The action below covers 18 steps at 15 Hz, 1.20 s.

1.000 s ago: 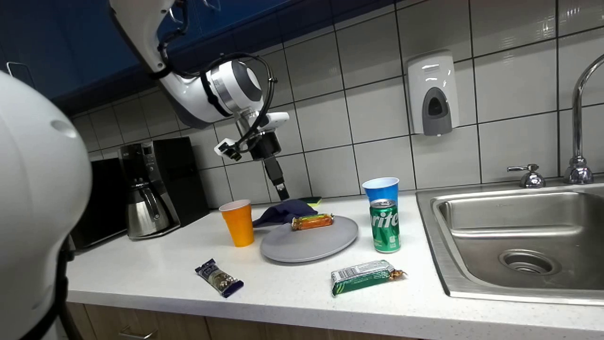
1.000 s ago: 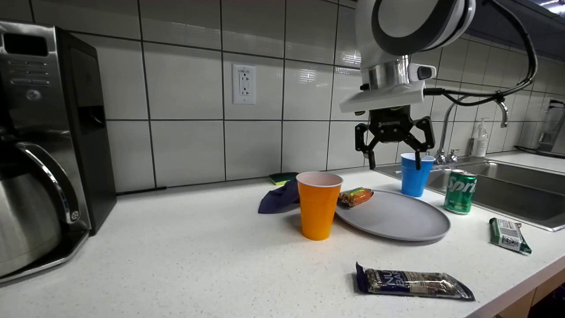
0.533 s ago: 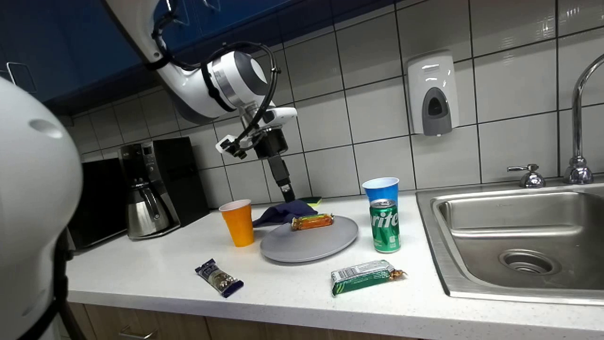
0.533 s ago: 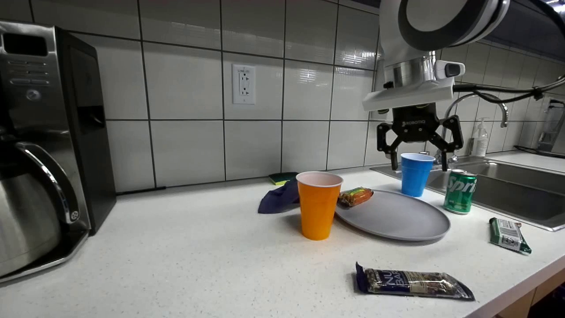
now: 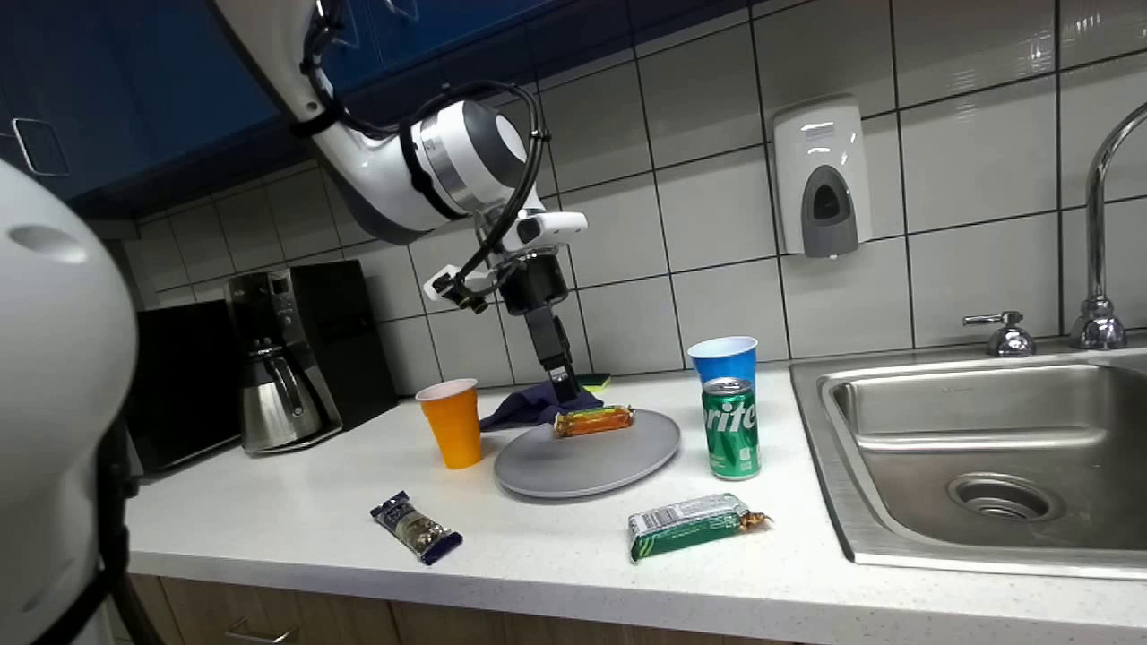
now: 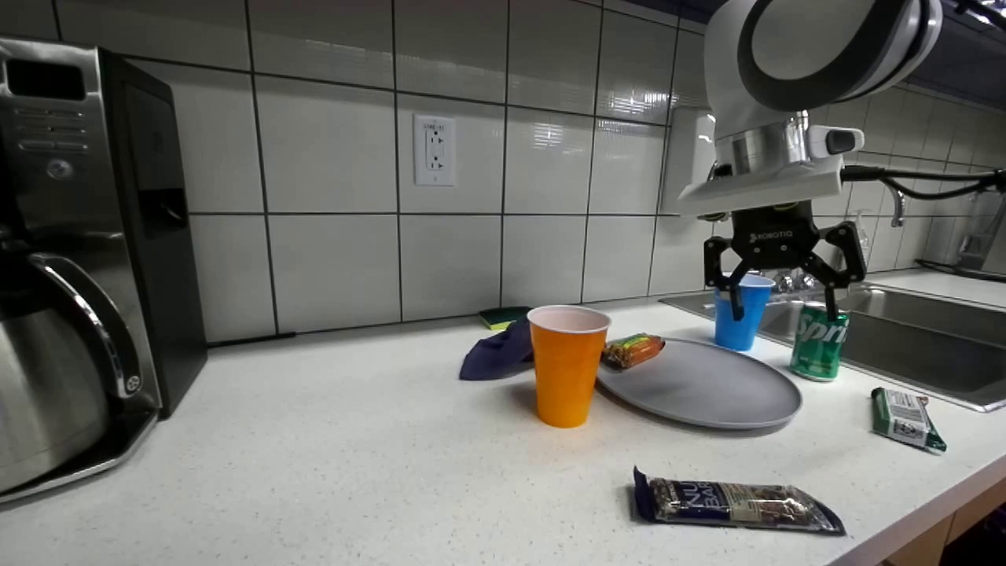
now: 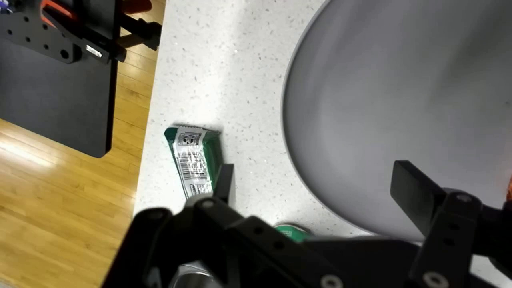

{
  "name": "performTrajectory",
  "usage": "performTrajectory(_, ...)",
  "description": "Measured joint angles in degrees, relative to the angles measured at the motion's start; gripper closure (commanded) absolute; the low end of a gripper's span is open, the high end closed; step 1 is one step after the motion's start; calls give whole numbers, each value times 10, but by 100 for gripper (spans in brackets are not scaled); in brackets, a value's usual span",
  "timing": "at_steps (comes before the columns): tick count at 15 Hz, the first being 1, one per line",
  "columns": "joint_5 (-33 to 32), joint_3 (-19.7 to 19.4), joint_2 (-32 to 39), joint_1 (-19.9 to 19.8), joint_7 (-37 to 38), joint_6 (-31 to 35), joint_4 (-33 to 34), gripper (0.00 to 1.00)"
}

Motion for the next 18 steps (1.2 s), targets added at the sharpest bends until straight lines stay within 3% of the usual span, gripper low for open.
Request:
performTrajectory(12, 0, 3, 1, -1, 0, 0, 0, 0)
performTrajectory(18, 3, 2, -9, -20, -8, 0, -6, 0)
